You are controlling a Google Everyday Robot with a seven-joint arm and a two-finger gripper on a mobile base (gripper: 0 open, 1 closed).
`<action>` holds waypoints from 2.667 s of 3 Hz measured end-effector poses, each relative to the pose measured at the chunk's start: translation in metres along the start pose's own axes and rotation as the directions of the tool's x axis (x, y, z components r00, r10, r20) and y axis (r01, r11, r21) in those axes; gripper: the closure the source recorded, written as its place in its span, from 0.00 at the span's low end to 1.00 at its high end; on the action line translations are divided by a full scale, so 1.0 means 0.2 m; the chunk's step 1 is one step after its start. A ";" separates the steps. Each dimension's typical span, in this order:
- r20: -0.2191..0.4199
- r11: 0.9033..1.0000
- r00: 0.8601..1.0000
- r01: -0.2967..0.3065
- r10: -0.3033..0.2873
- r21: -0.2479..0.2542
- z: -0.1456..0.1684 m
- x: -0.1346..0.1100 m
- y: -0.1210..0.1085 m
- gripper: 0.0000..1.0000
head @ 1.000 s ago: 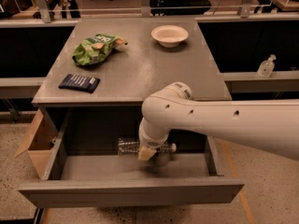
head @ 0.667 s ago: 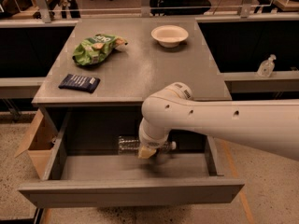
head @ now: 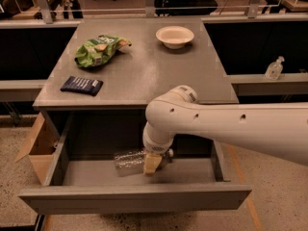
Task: Place water bottle into top drawer
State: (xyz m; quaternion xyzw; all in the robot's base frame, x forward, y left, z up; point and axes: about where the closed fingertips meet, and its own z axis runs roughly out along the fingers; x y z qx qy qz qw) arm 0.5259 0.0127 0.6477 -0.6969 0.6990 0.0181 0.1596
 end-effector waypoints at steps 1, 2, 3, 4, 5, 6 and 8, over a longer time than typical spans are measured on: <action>0.000 1.000 1.000 0.000 0.000 0.000 0.00 0.00 0.00 0.00; 0.016 1.000 1.000 0.000 0.000 0.007 -0.04 0.01 -0.01 0.00; 0.078 0.998 0.997 -0.021 0.017 0.056 -0.16 0.06 -0.02 0.00; 0.132 0.992 0.990 -0.070 0.056 0.108 -0.28 0.16 -0.01 0.00; 0.197 0.978 0.975 -0.134 0.101 0.161 -0.38 0.28 0.02 0.00; 0.229 0.960 0.963 -0.188 0.139 0.209 -0.48 0.39 0.08 0.00; 0.243 0.924 0.954 -0.243 0.173 0.295 -0.66 0.50 0.17 0.00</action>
Offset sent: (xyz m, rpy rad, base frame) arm 0.0016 -0.0097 0.0175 0.0405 -0.0163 0.0007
